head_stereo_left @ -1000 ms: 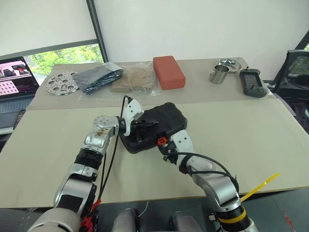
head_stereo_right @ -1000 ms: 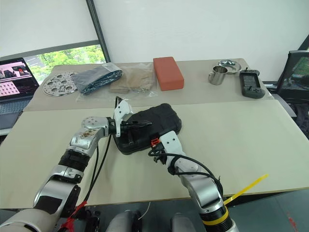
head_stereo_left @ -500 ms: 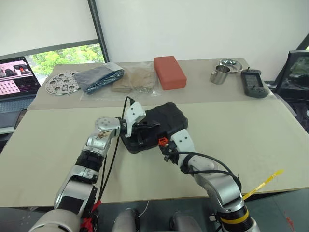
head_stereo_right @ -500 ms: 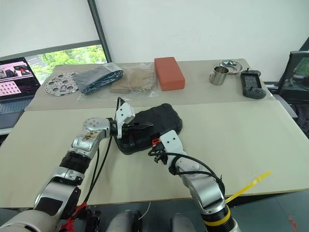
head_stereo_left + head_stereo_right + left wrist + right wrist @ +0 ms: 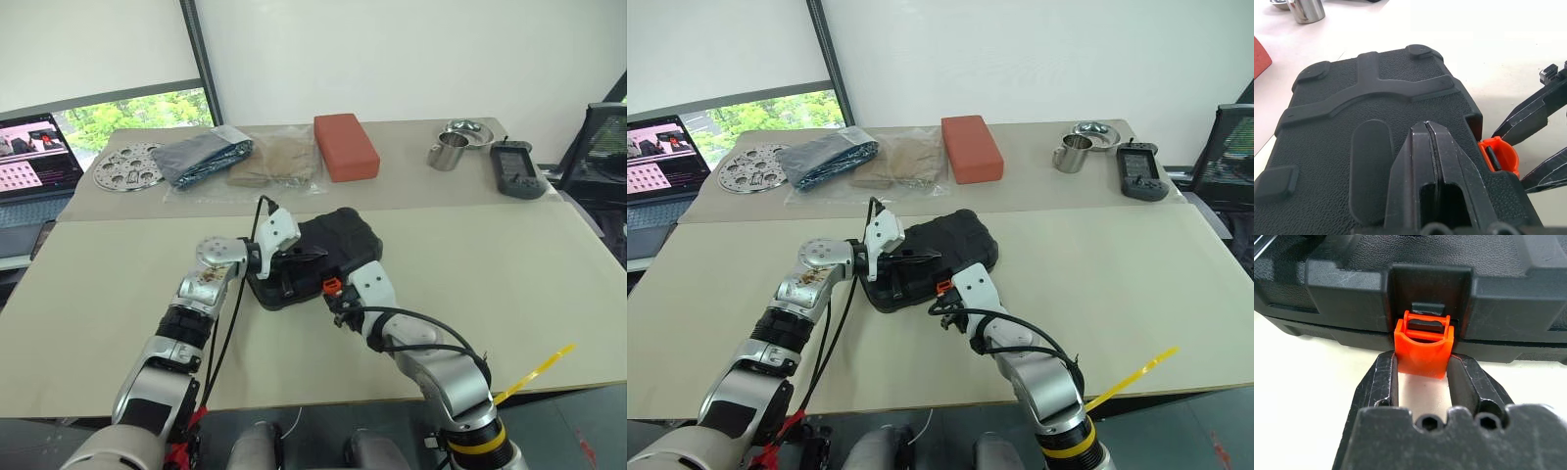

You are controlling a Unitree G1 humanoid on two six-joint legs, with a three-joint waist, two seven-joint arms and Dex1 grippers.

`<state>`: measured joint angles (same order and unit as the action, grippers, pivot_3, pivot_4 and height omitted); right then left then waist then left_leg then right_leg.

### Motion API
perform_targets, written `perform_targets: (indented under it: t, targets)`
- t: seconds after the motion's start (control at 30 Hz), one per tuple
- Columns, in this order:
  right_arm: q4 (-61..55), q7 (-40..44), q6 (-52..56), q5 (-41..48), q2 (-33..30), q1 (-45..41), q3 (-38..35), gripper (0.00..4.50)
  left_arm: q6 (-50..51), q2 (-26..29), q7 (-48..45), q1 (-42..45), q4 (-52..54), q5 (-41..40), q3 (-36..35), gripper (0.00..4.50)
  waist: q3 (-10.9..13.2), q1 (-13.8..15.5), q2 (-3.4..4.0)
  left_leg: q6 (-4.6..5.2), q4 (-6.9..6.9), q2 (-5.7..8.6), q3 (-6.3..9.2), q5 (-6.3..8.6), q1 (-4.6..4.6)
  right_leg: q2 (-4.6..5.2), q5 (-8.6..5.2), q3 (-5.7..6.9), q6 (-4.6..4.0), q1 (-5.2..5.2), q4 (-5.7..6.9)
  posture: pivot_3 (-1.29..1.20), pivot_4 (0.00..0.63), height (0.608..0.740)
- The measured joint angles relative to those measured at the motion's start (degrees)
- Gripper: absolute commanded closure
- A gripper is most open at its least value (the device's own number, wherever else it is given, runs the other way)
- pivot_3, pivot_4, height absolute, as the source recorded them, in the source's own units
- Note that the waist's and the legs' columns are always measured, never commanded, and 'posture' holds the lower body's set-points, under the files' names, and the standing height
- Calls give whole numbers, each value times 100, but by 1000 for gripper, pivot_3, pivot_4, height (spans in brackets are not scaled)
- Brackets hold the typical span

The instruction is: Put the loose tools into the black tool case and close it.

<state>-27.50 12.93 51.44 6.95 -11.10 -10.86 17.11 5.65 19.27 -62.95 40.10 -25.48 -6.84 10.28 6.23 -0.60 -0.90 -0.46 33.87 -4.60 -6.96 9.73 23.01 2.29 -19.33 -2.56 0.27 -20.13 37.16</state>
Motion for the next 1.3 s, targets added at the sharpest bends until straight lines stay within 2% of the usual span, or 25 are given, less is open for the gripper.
perform_targets:
  t: [0.3,1.3]
  targets:
    - [93,278,-230,101,-117,0,-99,3330,10,4,-36,-72,123,1,6,4500,0,-9,0,0,0,1,5,0,6,-1,0,1,0,-2,-3,0,150,740]
    - [517,308,-1232,-68,-7,-10,-178,3331,38,-14,-110,-169,295,0,92,4500,0,-21,1,0,-2,-1,9,0,9,-6,0,0,0,-5,-6,0,150,740]
